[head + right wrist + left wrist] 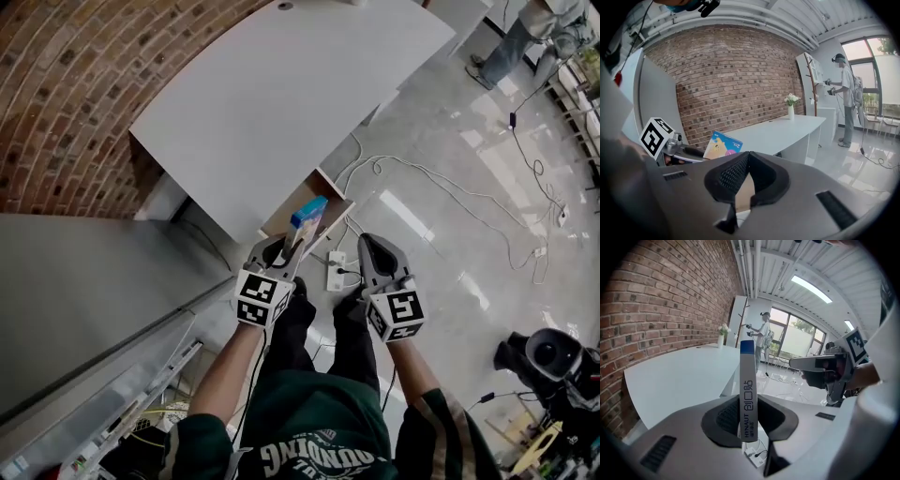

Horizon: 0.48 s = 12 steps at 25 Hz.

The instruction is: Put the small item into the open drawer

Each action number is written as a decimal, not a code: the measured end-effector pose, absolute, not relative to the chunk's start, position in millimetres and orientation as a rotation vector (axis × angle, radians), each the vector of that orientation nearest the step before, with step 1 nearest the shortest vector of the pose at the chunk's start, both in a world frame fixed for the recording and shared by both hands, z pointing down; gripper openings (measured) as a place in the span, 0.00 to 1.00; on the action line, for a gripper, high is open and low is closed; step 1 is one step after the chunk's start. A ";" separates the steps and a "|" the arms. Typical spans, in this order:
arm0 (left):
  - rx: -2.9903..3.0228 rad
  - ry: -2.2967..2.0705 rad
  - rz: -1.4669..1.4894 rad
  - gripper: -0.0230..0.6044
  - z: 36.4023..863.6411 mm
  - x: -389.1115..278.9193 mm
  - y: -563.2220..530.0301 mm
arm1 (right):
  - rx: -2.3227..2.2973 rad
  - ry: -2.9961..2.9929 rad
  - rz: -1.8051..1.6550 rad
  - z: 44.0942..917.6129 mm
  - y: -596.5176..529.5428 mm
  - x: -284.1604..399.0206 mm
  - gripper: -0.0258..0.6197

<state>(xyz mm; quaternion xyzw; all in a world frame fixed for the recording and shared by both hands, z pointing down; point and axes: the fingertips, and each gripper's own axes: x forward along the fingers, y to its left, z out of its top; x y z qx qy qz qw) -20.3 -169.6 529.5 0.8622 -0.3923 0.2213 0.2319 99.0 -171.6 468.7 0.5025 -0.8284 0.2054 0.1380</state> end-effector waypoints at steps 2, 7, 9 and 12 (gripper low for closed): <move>2.358 -1.079 0.634 0.18 546.0 -19.1 -174.5 | 1.430 -2.400 0.597 480.8 -174.2 99.6 0.08; 2.351 -1.091 0.739 0.18 585.6 -18.1 -181.5 | 1.379 -2.403 0.617 515.1 -175.4 102.7 0.08; 2.345 -1.087 0.765 0.18 597.3 -15.8 -181.1 | 1.357 -2.411 0.635 524.3 -174.5 101.3 0.08; 2.331 -1.100 0.779 0.18 617.8 -15.6 -186.6 | 1.343 -2.416 0.647 541.5 -180.6 99.5 0.08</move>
